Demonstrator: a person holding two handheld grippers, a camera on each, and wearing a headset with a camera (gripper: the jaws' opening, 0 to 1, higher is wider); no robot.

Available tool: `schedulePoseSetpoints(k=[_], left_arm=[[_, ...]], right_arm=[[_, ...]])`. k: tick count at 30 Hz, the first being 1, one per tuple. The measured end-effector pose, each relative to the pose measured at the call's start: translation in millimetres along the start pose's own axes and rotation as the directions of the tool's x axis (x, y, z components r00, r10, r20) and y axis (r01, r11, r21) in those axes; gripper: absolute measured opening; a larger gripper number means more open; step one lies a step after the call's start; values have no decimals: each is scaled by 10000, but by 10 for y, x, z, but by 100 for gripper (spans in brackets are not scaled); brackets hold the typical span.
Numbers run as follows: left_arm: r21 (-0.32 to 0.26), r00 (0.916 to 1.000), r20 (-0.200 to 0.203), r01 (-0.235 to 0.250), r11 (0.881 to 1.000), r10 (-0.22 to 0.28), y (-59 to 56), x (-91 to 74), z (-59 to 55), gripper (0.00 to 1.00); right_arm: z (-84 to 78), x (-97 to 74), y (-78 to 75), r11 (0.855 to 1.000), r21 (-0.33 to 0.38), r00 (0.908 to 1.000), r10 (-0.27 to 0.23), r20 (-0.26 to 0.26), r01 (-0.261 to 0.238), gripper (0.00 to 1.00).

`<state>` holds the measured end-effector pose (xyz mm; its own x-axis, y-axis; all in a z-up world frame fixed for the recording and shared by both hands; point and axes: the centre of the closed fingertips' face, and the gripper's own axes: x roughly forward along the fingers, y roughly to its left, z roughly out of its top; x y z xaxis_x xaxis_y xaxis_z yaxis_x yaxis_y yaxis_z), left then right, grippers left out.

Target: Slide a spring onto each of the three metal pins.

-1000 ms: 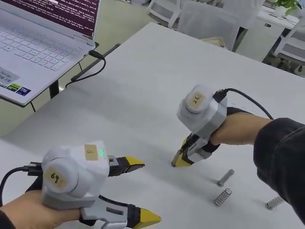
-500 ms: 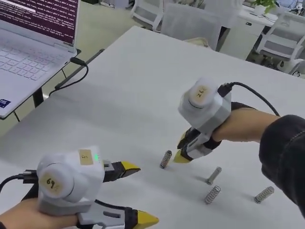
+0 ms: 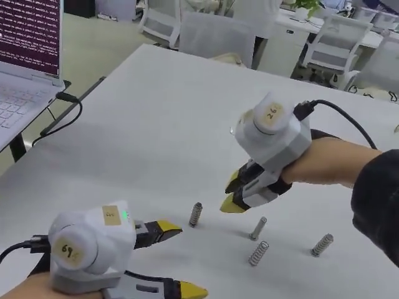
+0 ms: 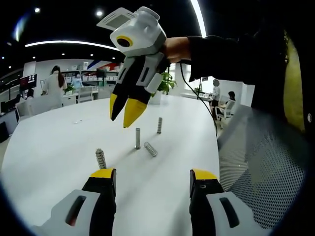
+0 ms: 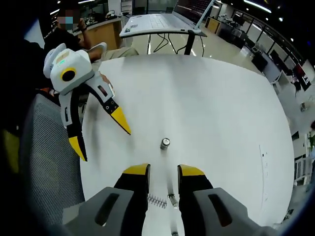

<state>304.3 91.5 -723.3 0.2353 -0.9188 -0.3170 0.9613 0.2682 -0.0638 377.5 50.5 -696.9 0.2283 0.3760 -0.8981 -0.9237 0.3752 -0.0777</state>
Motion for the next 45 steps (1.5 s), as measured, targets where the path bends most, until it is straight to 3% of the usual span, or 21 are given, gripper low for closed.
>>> schedulePoseSetpoints(k=[15, 28, 39, 45], left_arm=[[148, 9993, -151, 352, 9993, -350, -140, 275, 112, 55], [86, 9994, -302, 158, 9998, -155, -135, 523, 230, 52], [35, 9978, -619, 251, 9997, -248, -222, 802, 181, 52], [70, 9961, -845, 255, 9997, -248, -142, 859, 198, 51]], right_arm=[[-373, -426, 80, 9971, 511, 9979, -575, 297, 560, 20], [-610, -659, 153, 9934, 850, 9953, -814, 516, 769, 20], [-880, -837, 246, 9882, 1237, 9940, -970, 504, 902, 20], [-1006, -930, 237, 9851, 1380, 9923, -1111, 546, 1027, 20]])
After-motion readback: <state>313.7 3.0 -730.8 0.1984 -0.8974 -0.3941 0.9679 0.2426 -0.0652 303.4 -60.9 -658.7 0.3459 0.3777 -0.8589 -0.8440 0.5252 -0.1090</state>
